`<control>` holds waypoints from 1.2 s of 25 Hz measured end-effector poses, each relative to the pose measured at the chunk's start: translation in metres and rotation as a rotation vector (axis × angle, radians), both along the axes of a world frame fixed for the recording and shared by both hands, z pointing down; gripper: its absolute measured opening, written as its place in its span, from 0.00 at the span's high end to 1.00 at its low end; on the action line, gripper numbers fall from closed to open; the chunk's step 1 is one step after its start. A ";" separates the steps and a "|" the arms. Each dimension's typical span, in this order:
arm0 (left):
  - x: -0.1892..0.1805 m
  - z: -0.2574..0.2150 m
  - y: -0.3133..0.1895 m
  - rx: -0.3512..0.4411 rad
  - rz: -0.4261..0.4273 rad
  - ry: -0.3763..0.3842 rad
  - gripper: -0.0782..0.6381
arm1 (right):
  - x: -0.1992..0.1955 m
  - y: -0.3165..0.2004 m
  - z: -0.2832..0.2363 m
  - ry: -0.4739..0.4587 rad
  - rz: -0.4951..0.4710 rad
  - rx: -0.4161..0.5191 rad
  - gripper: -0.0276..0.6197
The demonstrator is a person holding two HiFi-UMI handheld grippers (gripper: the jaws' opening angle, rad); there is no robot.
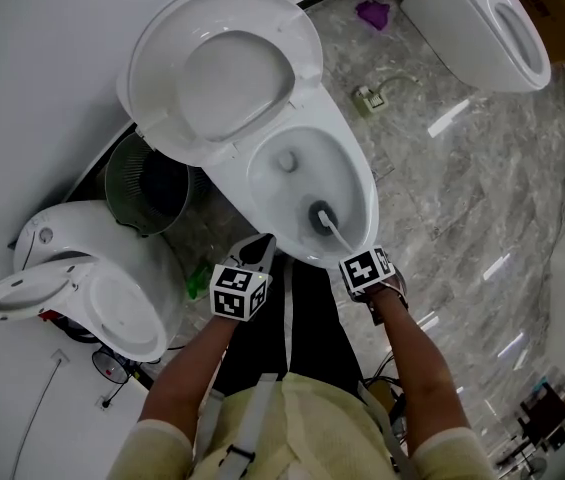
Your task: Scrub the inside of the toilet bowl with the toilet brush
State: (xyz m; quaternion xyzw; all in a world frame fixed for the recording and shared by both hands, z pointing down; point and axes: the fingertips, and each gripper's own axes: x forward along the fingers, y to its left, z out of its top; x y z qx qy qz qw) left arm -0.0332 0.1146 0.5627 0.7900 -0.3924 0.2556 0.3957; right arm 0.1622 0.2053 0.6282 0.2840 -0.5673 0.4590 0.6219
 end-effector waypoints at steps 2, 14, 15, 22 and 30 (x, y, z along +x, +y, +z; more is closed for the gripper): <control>-0.004 0.000 0.001 -0.001 -0.013 0.002 0.87 | -0.007 0.002 0.001 -0.012 -0.020 -0.001 0.85; -0.027 0.007 0.013 -0.020 -0.077 -0.007 0.87 | -0.065 -0.014 0.009 -0.118 -0.076 -0.002 0.85; -0.030 0.007 0.013 -0.021 -0.084 -0.008 0.87 | -0.071 -0.017 0.009 -0.126 -0.080 -0.001 0.85; -0.039 0.008 0.007 -0.013 -0.131 -0.010 0.87 | -0.095 -0.041 0.012 -0.145 -0.082 0.003 0.85; -0.045 0.008 0.004 -0.002 -0.144 -0.023 0.87 | -0.109 -0.064 0.020 -0.161 -0.089 0.028 0.85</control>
